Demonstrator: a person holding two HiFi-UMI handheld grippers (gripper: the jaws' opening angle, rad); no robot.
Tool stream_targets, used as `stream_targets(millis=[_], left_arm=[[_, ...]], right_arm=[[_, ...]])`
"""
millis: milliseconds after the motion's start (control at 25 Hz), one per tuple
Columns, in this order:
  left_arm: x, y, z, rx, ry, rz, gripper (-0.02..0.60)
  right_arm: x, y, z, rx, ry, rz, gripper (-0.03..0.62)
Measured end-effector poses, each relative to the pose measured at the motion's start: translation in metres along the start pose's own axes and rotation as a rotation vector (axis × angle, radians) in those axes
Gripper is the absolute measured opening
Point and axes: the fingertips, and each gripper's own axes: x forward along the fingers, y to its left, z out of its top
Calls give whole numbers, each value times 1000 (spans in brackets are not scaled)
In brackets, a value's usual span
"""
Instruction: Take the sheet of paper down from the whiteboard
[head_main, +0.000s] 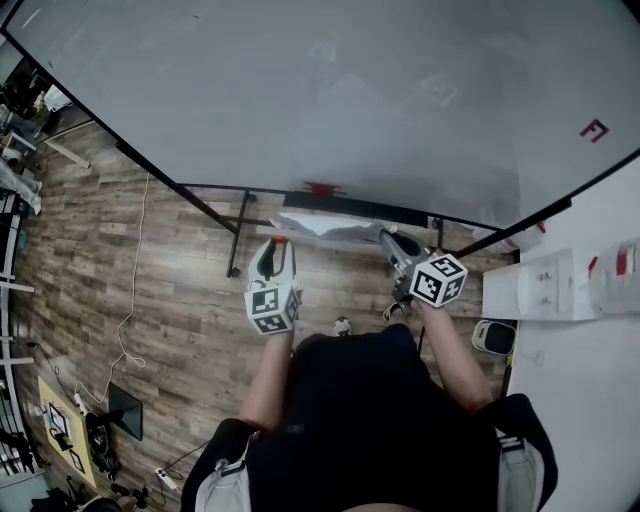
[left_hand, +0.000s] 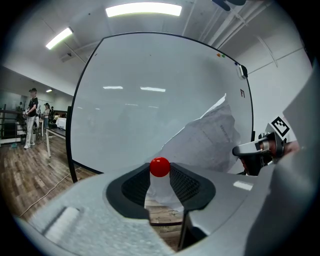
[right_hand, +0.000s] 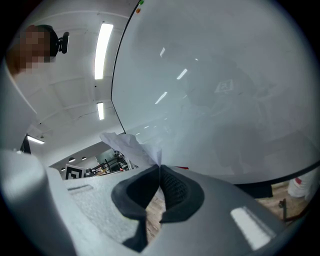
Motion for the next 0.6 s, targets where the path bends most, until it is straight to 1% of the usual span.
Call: stream_targets(millis=[120, 400, 600], left_arm=[[-3, -1, 0, -9, 3, -2, 132], [-5, 2, -3, 6, -3, 3, 132], [-6, 0, -2, 0, 0, 1, 132]], right_arm=[[-1, 1, -1, 0, 0, -1, 6], [-1, 3, -3, 4, -2, 0, 6], [-2, 1, -3, 34, -14, -1, 6]])
